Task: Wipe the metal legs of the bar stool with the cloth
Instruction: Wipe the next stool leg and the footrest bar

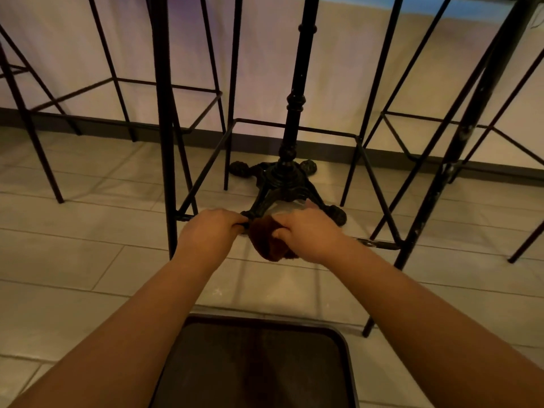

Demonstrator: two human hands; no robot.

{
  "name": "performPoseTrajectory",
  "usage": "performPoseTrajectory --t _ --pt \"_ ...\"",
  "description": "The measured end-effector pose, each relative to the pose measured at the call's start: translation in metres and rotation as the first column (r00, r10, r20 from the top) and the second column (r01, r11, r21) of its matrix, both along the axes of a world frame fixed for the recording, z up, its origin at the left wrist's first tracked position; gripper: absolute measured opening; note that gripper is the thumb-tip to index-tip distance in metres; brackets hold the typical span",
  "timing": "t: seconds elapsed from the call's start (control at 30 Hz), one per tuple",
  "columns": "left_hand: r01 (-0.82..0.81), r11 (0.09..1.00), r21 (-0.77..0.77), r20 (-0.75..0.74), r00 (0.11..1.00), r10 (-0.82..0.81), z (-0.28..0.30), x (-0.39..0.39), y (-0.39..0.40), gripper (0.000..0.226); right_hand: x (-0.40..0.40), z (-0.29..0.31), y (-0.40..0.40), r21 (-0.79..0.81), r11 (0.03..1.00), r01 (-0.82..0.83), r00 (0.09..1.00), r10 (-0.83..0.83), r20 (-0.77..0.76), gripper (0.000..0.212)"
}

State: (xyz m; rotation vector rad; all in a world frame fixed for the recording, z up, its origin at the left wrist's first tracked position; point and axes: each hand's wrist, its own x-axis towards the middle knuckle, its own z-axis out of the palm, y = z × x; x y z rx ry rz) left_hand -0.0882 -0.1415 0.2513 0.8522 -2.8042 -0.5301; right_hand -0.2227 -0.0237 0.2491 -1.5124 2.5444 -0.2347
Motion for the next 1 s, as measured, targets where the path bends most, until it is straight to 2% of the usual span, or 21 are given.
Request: performPoseTrajectory --t 0.1,0.37,0.43,0.53,0.6,0.7,0.83,1.0 --pt "-0.016 1.0 -0.007 -0.05 0.999 0.015 -0.006 -0.001 -0.003 0.027 0.008 -0.008 0.004 -0.063 0.998 -0.03 0.978 0.016 -0.208 0.026" --pt "-0.032 0.998 -0.051 -0.141 0.99 0.025 -0.016 -0.003 -0.005 0.024 0.014 -0.034 0.034 -0.342 0.939 -0.027 0.917 -0.113 -0.383 0.015" --pt "-0.015 0.996 -0.083 -0.11 0.994 0.005 -0.017 -0.006 -0.002 0.024 0.018 -0.045 0.034 -0.388 0.921 -0.015 0.906 -0.152 -0.395 0.028" --pt "0.095 0.987 -0.128 -0.084 0.991 -0.106 -0.021 -0.014 0.012 0.025 0.025 -0.053 0.031 -0.426 0.905 -0.005 0.904 -0.178 -0.389 0.045" --pt "0.133 0.974 -0.181 -0.117 0.981 -0.156 -0.029 -0.017 0.02 0.026 0.023 -0.054 0.033 -0.439 0.899 -0.016 0.914 -0.165 -0.37 0.051" --pt "0.105 0.974 -0.202 -0.207 0.967 -0.147 -0.037 -0.015 0.023 0.027 0.02 -0.061 0.042 -0.443 0.896 -0.036 0.922 -0.142 -0.361 0.059" --pt "0.067 0.98 -0.186 -0.298 0.947 -0.121 -0.042 -0.017 0.024 0.026 0.023 -0.064 0.038 -0.494 0.868 -0.042 0.909 -0.172 -0.38 0.046" --pt "0.038 0.984 -0.174 -0.33 0.939 -0.095 -0.046 -0.017 0.021 0.026 0.02 -0.061 0.024 -0.564 0.824 -0.044 0.949 -0.143 -0.282 0.025"
